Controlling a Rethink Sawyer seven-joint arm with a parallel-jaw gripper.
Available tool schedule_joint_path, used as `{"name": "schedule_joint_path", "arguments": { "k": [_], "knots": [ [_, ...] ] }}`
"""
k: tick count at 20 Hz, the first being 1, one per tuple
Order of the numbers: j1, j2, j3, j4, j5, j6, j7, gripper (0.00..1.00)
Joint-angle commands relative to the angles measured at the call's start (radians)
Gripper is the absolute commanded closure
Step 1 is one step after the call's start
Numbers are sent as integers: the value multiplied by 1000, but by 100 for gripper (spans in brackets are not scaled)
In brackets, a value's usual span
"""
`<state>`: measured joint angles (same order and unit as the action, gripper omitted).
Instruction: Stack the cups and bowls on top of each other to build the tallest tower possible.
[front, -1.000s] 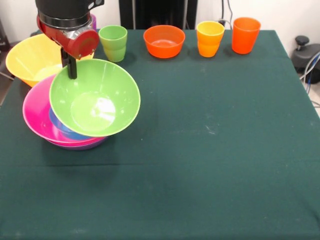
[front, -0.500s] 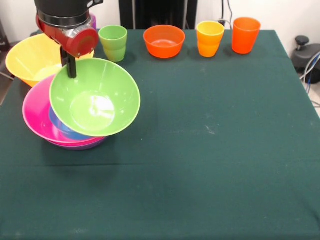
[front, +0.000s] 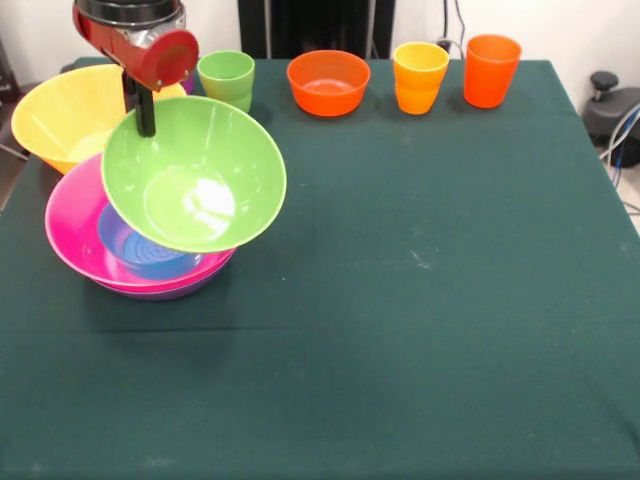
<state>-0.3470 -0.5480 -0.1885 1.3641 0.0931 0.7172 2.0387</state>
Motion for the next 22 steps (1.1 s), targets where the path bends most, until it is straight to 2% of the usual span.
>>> {"name": "schedule_joint_path", "arguments": {
  "k": [1, 22],
  "knots": [
    [-19, 4, 124, 86, 6, -45, 30, 100],
    [-12, 41, 117, 76, -18, -94, 52, 100]
  ]
}}
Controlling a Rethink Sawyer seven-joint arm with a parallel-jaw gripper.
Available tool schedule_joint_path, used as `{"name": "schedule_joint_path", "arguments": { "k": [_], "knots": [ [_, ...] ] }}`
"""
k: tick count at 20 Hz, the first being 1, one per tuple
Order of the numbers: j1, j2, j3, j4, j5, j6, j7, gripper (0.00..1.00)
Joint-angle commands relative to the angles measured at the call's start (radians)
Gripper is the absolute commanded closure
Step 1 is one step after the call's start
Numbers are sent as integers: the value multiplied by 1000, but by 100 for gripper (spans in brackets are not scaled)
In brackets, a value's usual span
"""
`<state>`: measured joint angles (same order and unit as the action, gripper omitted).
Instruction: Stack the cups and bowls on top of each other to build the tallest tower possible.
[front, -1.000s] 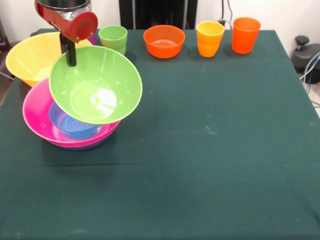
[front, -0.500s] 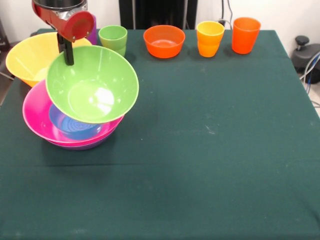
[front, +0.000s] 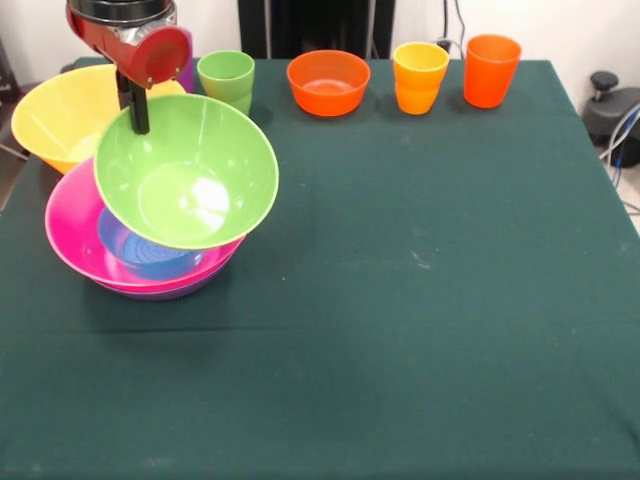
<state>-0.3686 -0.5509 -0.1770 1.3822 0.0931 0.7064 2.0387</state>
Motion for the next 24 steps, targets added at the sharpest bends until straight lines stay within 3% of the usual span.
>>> {"name": "schedule_joint_path", "arguments": {
  "k": [1, 17, 23, 24],
  "knots": [
    [9, 47, 108, 58, -18, -87, 51, 100],
    [13, 63, 96, 44, -25, -118, 53, 100],
    [20, 70, 90, 25, -30, -86, 49, 100],
    [17, 71, 93, 23, -28, -74, 45, 0]
  ]
}}
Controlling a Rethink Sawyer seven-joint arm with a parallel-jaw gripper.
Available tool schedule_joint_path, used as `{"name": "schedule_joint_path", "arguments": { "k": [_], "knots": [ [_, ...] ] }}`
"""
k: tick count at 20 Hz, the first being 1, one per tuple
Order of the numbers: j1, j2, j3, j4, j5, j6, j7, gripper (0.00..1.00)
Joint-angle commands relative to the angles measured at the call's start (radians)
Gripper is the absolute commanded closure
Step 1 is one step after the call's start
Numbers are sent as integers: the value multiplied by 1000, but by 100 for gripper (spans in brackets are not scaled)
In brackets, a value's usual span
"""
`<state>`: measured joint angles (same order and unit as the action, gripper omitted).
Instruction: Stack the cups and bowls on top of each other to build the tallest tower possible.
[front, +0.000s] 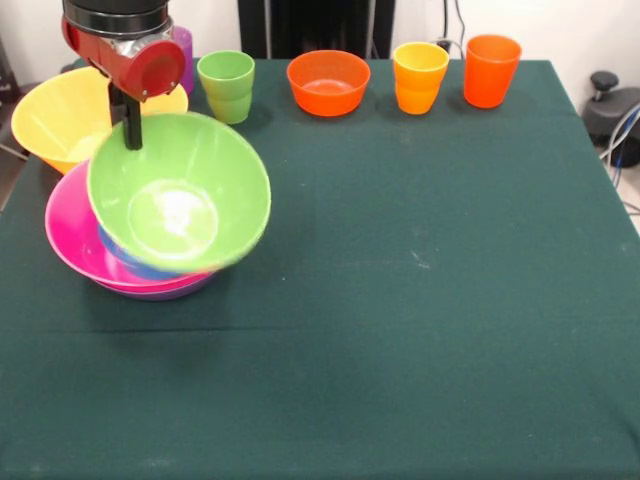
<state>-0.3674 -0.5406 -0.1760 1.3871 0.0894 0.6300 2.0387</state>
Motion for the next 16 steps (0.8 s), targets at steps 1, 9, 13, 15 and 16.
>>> {"name": "schedule_joint_path", "arguments": {
  "k": [1, 9, 13, 15, 16],
  "knots": [
    [16, 60, 92, 18, -25, 4, 45, 0],
    [41, 66, 59, 8, -25, 14, 88, 0],
    [53, 67, 45, 7, -22, 18, 102, 0],
    [51, 66, 47, 10, -22, 5, 95, 0],
    [47, 65, 50, 9, -25, 0, 85, 0]
  ]
}}
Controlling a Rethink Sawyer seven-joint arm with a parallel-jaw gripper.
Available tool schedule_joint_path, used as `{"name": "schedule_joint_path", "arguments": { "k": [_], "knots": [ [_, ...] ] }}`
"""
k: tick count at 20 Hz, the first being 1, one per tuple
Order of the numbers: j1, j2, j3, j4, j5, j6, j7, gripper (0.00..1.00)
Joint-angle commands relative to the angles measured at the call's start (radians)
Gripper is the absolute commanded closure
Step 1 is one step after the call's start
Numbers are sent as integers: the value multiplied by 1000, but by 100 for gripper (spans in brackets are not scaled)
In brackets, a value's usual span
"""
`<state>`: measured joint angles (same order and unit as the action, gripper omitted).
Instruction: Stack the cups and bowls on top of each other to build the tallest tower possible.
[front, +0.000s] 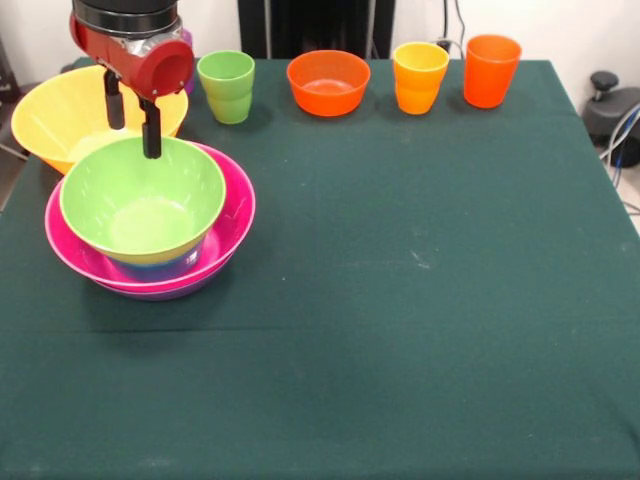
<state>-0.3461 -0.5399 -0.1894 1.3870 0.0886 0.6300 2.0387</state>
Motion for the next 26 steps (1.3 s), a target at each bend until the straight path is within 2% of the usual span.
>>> {"name": "schedule_joint_path", "arguments": {
  "k": [1, 9, 13, 17, 20, 22, 26],
  "knots": [
    [23, 62, 66, 13, -21, -5, 84, 0],
    [37, 47, 45, 27, -13, -25, 120, 0],
    [65, 44, 0, 30, -11, -35, 171, 0],
    [88, 39, -32, 51, 28, -44, 240, 0],
    [151, 44, -101, 73, 70, -42, 364, 0],
    [151, 37, -87, 91, 114, 3, 382, 0],
    [179, 43, -111, 84, 136, 19, 403, 0]
  ]
}}
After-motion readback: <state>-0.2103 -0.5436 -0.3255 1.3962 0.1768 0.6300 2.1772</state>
